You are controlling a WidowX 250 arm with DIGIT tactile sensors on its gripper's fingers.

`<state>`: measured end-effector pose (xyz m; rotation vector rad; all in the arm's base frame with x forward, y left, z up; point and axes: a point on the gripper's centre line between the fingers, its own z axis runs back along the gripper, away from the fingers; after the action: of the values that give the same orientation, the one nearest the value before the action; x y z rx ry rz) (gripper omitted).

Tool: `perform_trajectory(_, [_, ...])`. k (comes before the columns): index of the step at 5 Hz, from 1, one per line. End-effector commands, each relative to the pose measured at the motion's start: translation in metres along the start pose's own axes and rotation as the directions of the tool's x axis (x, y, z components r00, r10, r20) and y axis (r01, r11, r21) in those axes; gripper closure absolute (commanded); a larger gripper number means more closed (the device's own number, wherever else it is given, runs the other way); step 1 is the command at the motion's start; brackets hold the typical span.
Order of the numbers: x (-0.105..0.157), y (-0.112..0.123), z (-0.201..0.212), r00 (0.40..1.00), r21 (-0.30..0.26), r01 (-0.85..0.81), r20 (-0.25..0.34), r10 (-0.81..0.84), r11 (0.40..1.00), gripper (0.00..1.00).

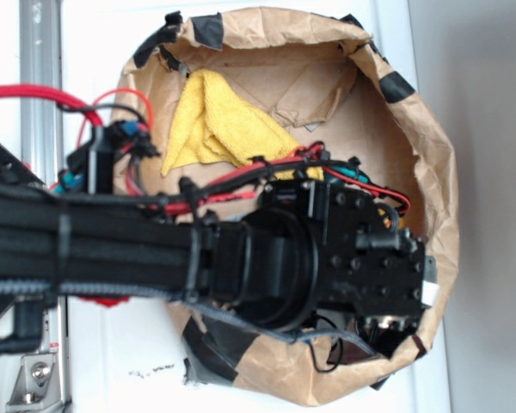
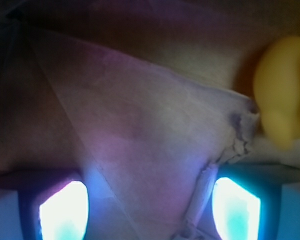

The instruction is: Grab the yellow duck.

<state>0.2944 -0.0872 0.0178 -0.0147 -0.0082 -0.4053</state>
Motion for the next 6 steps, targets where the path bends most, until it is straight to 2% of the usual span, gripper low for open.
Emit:
perform_trajectory(1, [-0.003, 0.031, 0.025, 0.988, 0.088, -0.139, 0.082, 0.132, 0.986, 0.00])
perform_trajectory(2, [-0.002, 0.048, 0.044, 0.974, 0.099, -0.183, 0.156, 0.166, 0.978, 0.00])
perform_trajectory(3, [0.002, 0.058, 0.053, 0.966, 0.035, -0.179, 0.194, 0.169, 0.983, 0.00])
perform_trajectory(4, [0.011, 0.057, 0.047, 0.974, 0.001, -0.146, 0.175, 0.144, 0.989, 0.00])
perform_trajectory(6, [0.016, 0.052, 0.044, 0.977, 0.001, -0.120, 0.179, 0.118, 0.993, 0.00])
